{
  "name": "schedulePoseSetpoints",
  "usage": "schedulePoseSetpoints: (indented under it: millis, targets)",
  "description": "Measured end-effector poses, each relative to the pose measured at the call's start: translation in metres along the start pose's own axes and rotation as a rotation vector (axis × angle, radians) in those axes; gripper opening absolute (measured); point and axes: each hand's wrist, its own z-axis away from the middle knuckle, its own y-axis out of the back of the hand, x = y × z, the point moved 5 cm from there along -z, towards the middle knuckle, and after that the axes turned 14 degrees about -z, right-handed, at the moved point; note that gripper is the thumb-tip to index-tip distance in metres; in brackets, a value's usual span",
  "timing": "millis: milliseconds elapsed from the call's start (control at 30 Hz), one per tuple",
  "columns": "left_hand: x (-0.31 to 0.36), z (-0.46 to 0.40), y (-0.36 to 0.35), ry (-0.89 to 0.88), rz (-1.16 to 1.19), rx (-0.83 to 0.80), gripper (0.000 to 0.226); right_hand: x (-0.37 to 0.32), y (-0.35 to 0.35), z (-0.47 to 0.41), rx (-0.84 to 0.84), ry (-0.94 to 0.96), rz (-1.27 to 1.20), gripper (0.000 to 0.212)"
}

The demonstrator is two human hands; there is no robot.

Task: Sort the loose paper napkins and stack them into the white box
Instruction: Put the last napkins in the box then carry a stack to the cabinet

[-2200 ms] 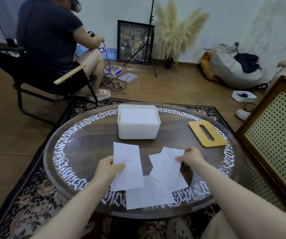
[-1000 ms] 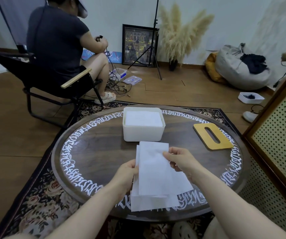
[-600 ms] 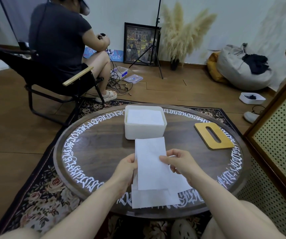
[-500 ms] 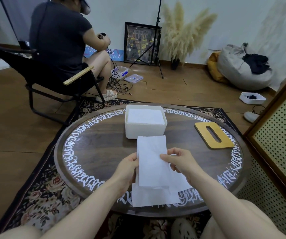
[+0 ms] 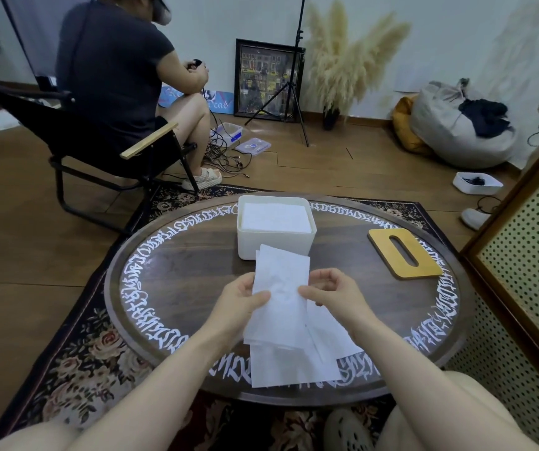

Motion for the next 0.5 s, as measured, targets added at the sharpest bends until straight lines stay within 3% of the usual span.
schedulePoseSetpoints:
  millis: [233,400,500]
  targets:
    - [-0.002,0.004,-0.002,-0.017,-0.332,-0.294,0.028,0.003,-0.002,-0.003,-0.202,-0.032,0.184,0.066]
    - [-0.008,0.004,-0.001,-0.092,-0.574,-0.27,0.022,0.015,-0.012,0.005,-0.401,-0.108,0.19,0.033]
    - [-0.009,-0.001,0.013,-0.124,-0.609,-0.079,0.025,0.015,-0.009,0.003,-0.3,-0.064,0.132,0.021]
